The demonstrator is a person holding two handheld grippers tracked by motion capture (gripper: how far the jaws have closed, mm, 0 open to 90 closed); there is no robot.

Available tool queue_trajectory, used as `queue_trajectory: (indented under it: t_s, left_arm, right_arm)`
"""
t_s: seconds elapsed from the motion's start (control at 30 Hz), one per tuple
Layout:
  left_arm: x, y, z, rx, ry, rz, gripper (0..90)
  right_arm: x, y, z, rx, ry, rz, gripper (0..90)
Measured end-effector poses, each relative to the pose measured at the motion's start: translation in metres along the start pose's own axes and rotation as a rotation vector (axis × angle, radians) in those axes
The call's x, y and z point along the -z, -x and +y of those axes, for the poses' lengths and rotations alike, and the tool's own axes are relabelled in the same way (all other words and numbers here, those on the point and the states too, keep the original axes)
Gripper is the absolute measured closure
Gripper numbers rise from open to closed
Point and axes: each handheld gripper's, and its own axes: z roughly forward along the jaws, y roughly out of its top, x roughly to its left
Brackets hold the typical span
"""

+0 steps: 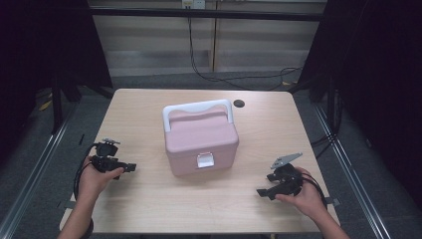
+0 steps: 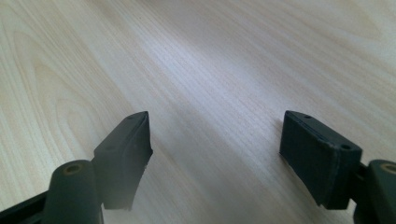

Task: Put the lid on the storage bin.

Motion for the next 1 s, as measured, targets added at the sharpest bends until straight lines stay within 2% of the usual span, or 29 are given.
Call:
queue_trajectory:
  t_s: [0.13,0.23,0.27,0.4,0.43,0.6,0.63,0.7,0.8,0.9,1.0]
  left_arm:
    - [-0.003,-0.001,-0.003,-0.008,0.006,0.011,18.9]
    - [-0.003,-0.001,-0.005,-0.005,0.026,0.008,18.2]
    - [-0.004,-0.001,-0.006,-0.005,0.035,0.011,18.1]
    - [-0.004,0.0,-0.007,-0.013,0.047,0.009,16.8]
    - [-0.005,0.0,-0.01,-0.033,0.068,0.022,16.4]
    - [-0.007,0.003,-0.016,-0.057,0.105,0.058,15.1]
    - [-0.008,0.004,-0.018,-0.089,0.11,0.075,14.4]
    - [-0.009,0.005,-0.02,-0.086,0.126,0.082,13.1]
    - [-0.01,0.006,-0.023,-0.082,0.158,0.076,11.9]
    - [-0.011,0.005,-0.027,-0.107,0.182,0.071,7.8]
    - [-0.012,0.005,-0.03,-0.108,0.201,0.066,6.2]
  right_arm:
    - [0.0,0.0,-0.003,0.02,0.02,-0.011,23.1]
    - [0.0,-0.001,-0.005,0.017,0.03,-0.011,22.7]
    - [-0.001,-0.001,-0.006,0.035,0.042,-0.016,22.7]
    - [-0.002,-0.001,-0.01,0.036,0.078,-0.023,22.7]
    - [-0.002,-0.001,-0.014,0.042,0.105,-0.024,22.7]
    - [-0.002,-0.001,-0.02,0.044,0.147,-0.026,22.7]
    - [-0.004,-0.001,-0.024,0.089,0.177,-0.04,22.4]
    - [-0.004,-0.002,-0.027,0.096,0.2,-0.045,22.1]
    - [-0.005,-0.003,-0.029,0.109,0.215,-0.059,21.6]
    - [-0.007,-0.004,-0.031,0.137,0.228,-0.075,20.3]
    - [-0.008,-0.004,-0.031,0.136,0.23,-0.077,20.3]
